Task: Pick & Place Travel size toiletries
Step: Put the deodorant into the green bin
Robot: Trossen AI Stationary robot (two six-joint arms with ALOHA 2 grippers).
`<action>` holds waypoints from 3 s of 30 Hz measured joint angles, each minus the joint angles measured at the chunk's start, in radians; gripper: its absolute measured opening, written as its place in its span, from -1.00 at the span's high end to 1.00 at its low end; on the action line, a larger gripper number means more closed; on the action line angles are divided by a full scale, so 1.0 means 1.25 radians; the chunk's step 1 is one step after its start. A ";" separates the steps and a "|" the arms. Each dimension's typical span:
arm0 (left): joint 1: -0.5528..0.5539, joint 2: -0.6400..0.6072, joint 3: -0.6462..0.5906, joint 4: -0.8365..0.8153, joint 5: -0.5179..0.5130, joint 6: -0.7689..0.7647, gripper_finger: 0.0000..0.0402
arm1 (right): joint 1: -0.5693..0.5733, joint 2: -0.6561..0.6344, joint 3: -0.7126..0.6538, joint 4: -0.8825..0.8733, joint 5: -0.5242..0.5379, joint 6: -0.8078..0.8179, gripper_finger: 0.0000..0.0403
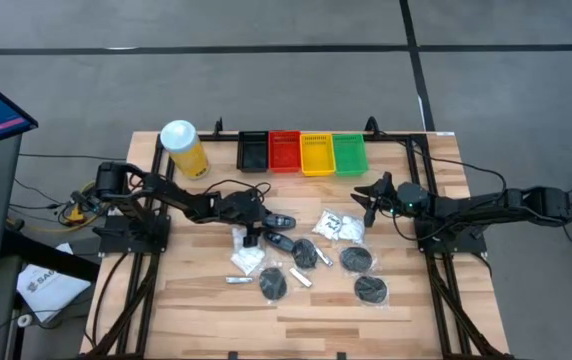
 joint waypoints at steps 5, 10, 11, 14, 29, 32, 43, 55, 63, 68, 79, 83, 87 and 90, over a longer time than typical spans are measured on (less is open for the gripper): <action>0.000 0.040 0.019 0.009 0.001 0.000 -0.19 | 0.000 0.000 0.000 0.007 0.000 0.000 0.47; 0.000 0.045 0.023 0.014 0.001 0.001 -0.19 | 0.000 0.000 0.000 0.013 0.000 0.000 0.47; 0.000 0.045 0.023 0.015 0.001 0.001 -0.19 | 0.000 0.000 0.000 0.013 0.000 0.000 0.47; 0.000 0.045 0.023 0.022 0.001 0.002 -0.19 | 0.000 0.000 0.000 0.014 0.000 0.000 0.47; 0.000 0.044 0.023 0.018 0.002 0.018 0.04 | 0.000 0.000 0.000 0.014 0.000 0.000 0.47; 0.000 0.044 0.023 0.018 0.002 0.018 0.04 | 0.000 0.000 0.000 0.014 0.000 0.000 0.47; 0.000 0.024 0.022 0.021 0.001 0.018 0.04 | 0.000 0.000 0.000 0.013 0.000 0.000 0.47; -0.001 -0.147 0.023 0.028 -0.001 -0.001 0.04 | 0.000 0.000 0.000 0.050 0.000 0.022 0.47; -0.001 -0.245 0.023 0.034 0.016 -0.028 0.04 | 0.013 0.000 0.000 0.137 -0.005 0.027 0.47; -0.001 -0.257 0.023 0.060 0.042 -0.042 0.04 | 0.058 0.001 0.020 0.186 -0.006 0.026 0.47; -0.001 -0.257 0.023 0.151 0.100 -0.045 0.04 | 0.179 0.108 0.178 0.183 -0.006 -0.090 0.47; -0.001 -0.257 0.023 0.191 0.111 -0.049 0.04 | 0.209 0.189 0.249 0.184 -0.007 -0.134 0.47; -0.005 -0.257 0.023 0.226 0.111 -0.050 0.04 | 0.227 0.265 0.320 0.184 -0.007 -0.188 0.47; -0.010 -0.257 0.023 0.240 0.113 -0.061 0.04 | 0.231 0.302 0.357 0.182 -0.007 -0.204 0.42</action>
